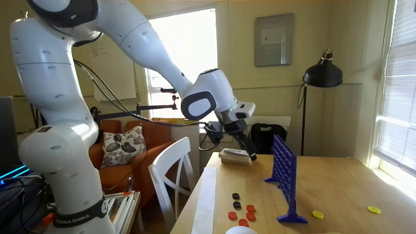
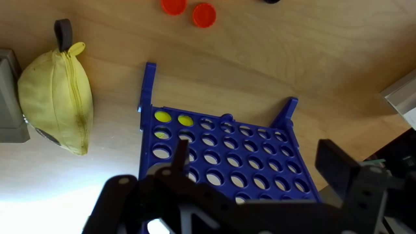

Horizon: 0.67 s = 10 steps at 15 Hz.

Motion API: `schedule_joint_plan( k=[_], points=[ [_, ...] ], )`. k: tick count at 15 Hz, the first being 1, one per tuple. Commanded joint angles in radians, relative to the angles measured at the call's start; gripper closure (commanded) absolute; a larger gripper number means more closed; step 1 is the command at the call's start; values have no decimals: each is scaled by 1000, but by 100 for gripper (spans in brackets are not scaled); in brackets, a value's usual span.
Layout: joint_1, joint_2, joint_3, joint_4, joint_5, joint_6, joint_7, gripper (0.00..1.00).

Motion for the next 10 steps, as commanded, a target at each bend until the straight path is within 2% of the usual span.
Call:
schedule_joint_plan(
  k=[1,5,7,8,10],
  points=[
    [-25,-61,18,-25,-21,-95,49,0],
    [-45,-87,21,-34,-61,-156,96,0],
    [-72,-90,30,-44,-142,-141,153,0],
    [-48,-52,19,-9,-73,-134,91,0],
    [-61,-57,22,-18,-107,-134,117,0]
  ],
)
